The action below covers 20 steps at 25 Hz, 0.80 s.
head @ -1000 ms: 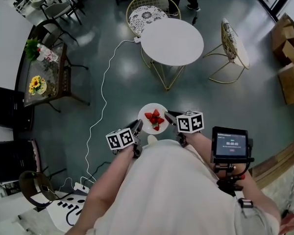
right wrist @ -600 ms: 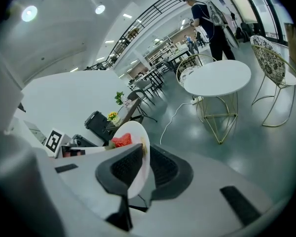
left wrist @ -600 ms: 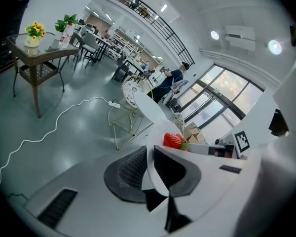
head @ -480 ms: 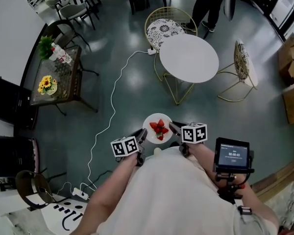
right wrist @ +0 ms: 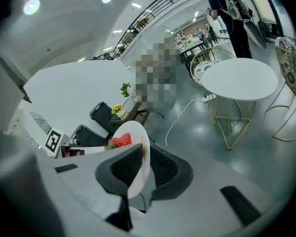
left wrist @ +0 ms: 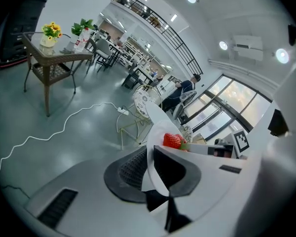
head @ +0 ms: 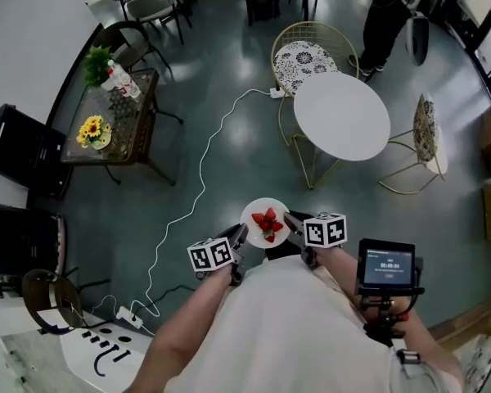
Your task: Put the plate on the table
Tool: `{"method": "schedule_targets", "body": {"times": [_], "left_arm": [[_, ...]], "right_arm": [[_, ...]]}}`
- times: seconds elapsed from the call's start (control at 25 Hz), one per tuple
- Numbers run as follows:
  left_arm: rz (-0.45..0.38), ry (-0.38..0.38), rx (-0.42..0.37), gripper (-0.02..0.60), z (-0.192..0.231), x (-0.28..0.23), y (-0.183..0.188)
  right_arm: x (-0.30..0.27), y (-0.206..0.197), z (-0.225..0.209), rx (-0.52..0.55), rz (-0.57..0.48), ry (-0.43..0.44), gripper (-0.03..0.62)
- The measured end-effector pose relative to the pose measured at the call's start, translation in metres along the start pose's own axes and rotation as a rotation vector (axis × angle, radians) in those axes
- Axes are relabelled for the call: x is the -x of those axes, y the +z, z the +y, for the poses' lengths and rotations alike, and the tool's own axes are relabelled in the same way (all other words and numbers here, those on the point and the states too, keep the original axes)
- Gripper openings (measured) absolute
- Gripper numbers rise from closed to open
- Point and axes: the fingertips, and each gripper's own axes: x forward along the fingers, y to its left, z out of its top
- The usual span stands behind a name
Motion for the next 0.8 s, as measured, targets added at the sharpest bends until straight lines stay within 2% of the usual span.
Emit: {"method": "schedule_targets", "body": {"times": [0.28, 0.52, 0.8], "left_arm": [[0.006, 0.035, 0.000, 0.048, 0.020, -0.021, 0.045], [0.013, 0.024, -0.035, 0.048, 0.024, -0.055, 0.100], [0.074, -0.009, -0.069, 0.048, 0.008, -0.107, 0.132]], "right_arm": [[-0.037, 0.039, -0.009, -0.006, 0.022, 0.035, 0.054], [-0.062, 0.089, -0.031, -0.010, -0.004, 0.028, 0.054], [-0.057, 0.128, -0.069, -0.070, -0.045, -0.010, 0.054]]}}
